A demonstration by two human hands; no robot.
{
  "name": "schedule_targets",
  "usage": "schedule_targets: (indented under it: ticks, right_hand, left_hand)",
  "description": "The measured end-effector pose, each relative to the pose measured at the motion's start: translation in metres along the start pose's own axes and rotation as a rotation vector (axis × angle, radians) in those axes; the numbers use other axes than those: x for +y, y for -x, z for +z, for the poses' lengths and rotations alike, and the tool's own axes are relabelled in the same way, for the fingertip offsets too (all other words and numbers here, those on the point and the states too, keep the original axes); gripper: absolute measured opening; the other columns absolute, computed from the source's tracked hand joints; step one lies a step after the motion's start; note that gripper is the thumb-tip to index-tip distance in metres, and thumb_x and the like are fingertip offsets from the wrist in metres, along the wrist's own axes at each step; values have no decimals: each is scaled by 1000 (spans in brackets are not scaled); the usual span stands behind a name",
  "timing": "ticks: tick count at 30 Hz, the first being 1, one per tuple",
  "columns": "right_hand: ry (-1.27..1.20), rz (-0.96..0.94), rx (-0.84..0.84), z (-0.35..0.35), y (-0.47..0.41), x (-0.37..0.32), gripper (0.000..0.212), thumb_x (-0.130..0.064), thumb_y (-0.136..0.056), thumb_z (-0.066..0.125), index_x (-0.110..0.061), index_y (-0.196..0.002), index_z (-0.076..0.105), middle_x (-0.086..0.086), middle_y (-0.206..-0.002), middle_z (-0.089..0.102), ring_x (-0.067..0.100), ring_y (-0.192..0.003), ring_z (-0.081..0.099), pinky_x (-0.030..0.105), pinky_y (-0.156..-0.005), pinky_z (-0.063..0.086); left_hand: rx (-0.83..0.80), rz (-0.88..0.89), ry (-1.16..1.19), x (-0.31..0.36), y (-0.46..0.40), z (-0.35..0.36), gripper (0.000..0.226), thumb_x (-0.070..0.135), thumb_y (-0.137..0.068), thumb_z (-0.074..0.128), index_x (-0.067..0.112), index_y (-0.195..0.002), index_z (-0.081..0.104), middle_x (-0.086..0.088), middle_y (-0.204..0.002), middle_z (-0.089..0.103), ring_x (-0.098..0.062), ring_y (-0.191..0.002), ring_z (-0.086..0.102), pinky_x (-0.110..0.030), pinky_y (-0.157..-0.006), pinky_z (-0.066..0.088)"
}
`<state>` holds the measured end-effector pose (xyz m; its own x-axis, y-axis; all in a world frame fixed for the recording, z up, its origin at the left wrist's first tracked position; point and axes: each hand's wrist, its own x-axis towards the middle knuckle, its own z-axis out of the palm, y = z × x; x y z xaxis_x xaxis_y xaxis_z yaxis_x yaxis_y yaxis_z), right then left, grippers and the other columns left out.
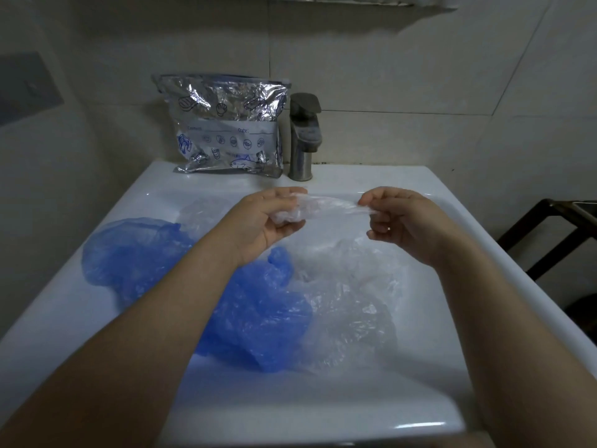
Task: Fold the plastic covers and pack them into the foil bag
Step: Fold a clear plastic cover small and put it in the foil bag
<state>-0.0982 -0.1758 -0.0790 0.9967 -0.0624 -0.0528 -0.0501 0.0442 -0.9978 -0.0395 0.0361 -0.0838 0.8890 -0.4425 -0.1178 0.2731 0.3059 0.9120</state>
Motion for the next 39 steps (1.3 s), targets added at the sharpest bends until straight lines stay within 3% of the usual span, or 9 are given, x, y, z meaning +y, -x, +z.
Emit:
schedule_targets:
  ticks: [4, 6, 10, 15, 20, 25, 29, 35, 39]
  right_hand:
    - [272, -6, 69, 0, 0, 2, 8, -10, -89, 59, -15, -83, 61, -1, -69, 47, 10, -60, 45, 21, -61, 50]
    - [413, -64, 94, 0, -1, 4, 13, -9, -83, 68, -17, -86, 58, 1, -80, 55, 9, -67, 52, 21, -64, 50]
    - [470, -198, 152, 3, -2, 4, 16, -4, -86, 63, -18, -79, 60, -3, -80, 58, 5, -64, 51, 18, -58, 48]
    - [490, -165, 123, -1, -5, 8, 15, -14, -90, 59, -15, -75, 63, -10, -64, 55, 4, -61, 50, 20, -66, 49]
    - [536, -145, 146, 1, -6, 9, 14, -13, -90, 58, -8, -79, 64, 2, -73, 61, 8, -68, 56, 19, -66, 48]
    - [435, -138, 155, 1, -5, 8, 13, -9, -88, 59, -10, -75, 60, -1, -60, 61, 4, -51, 52, 17, -49, 40]
    - [412, -119, 127, 1, -3, 7, 10, -12, -87, 62, -10, -78, 61, -6, -55, 62, 10, -56, 52, 21, -52, 38]
    - [264, -125, -30, -6, 4, 0, 14, -9, -90, 57, -13, -85, 69, -1, -55, 51, 9, -51, 43, 18, -50, 38]
    - [99, -156, -54, -6, 4, -2, 32, -3, -91, 51, -17, -78, 76, 2, -54, 47, 11, -51, 38, 19, -48, 35]
  left_hand:
    - [-41, -73, 106, 0, 1, 1, 16, -3, -91, 46, -3, -94, 61, -15, -92, 67, -15, -74, 70, -25, -71, 58]
    - [-59, -105, 183, 2, 2, 1, 15, -5, -90, 45, -7, -96, 59, -18, -94, 67, -19, -75, 71, -24, -72, 58]
    - [-89, -128, 327, 7, 8, 0, 21, -14, -79, 43, -16, -95, 55, -26, -94, 68, -33, -84, 69, -33, -80, 56]
    - [-145, -114, 83, 2, 6, -5, 40, -24, -80, 29, -17, -114, 50, -28, -120, 56, -31, -106, 59, -31, -88, 52]
    - [-138, -98, -91, -2, 3, -3, 45, -24, -81, 35, -10, -123, 48, -23, -126, 53, -26, -112, 54, -24, -93, 47]
    - [-93, -32, -323, -3, 4, -1, 48, -4, -82, 61, 19, -123, 50, -1, -98, 63, -9, -84, 63, -18, -70, 54]
    - [74, 78, -565, -5, 4, 3, 24, 10, -86, 65, 16, -108, 58, 3, -83, 64, -2, -62, 60, -12, -55, 49]
    - [4, 93, -443, 0, 8, 8, 6, 2, -91, 54, 7, -94, 55, -5, -59, 65, -4, -45, 57, -13, -48, 47]
    - [-23, 77, -314, 3, 10, 8, 22, -3, -92, 46, 17, -90, 55, -7, -54, 66, -9, -40, 55, -15, -40, 41]
